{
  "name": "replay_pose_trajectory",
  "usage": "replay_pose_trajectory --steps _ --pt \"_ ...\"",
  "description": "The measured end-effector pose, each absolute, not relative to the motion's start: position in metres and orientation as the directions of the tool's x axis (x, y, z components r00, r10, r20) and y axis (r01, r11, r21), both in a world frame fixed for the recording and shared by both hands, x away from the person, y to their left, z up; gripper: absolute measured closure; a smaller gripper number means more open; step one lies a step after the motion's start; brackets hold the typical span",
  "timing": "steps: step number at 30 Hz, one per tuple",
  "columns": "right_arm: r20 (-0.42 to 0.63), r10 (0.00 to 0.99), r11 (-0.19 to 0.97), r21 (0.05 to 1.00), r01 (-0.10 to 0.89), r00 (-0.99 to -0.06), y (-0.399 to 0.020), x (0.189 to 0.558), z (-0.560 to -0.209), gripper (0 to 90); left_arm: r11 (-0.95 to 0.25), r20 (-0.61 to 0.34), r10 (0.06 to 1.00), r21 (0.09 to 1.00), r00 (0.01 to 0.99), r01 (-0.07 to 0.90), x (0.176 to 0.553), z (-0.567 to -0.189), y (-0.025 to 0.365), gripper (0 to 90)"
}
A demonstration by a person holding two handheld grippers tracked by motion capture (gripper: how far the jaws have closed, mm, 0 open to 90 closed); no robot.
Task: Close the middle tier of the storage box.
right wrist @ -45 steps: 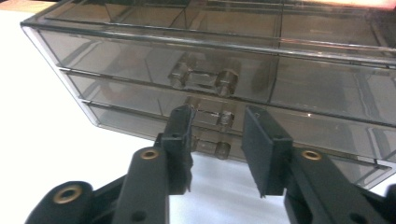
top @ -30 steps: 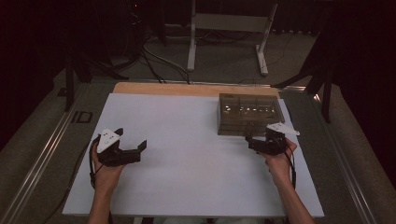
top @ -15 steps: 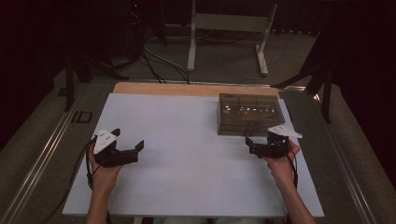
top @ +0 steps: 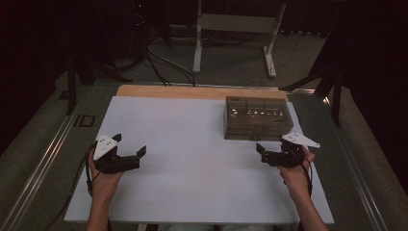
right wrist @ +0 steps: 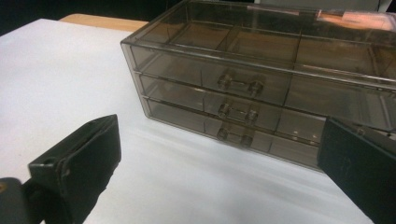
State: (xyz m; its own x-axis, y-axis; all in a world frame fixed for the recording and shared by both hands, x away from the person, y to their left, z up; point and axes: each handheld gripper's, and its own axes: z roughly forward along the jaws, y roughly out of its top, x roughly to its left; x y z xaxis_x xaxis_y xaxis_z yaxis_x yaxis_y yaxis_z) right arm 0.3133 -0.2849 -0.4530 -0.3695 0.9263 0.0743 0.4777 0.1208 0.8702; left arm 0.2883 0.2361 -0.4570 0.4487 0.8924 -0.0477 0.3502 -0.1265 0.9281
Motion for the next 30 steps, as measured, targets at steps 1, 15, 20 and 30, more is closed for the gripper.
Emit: replay_pose_trajectory --steps 1,15,20,30 --pt "0.074 0.925 0.120 0.873 0.472 -0.372 -0.286 0.311 -0.452 0.2 -0.126 -0.047 0.893 0.929 0.448 0.348 0.288 -0.457 0.237 1.0" --pt "0.083 0.911 0.108 0.897 0.428 -0.403 -0.293 0.293 -0.452 0.2 -0.121 -0.052 0.893 0.930 0.448 0.348 0.286 -0.457 0.241 1.0" --pt "0.080 0.908 0.106 0.905 0.411 -0.411 -0.294 0.287 -0.452 0.2 -0.123 -0.048 0.893 0.930 0.447 0.346 0.284 -0.457 0.242 1.1" --pt "0.088 0.901 0.089 0.921 0.379 -0.425 -0.298 0.275 -0.456 0.2 -0.119 -0.049 0.895 0.932 0.443 0.342 0.282 -0.456 0.244 1.0"
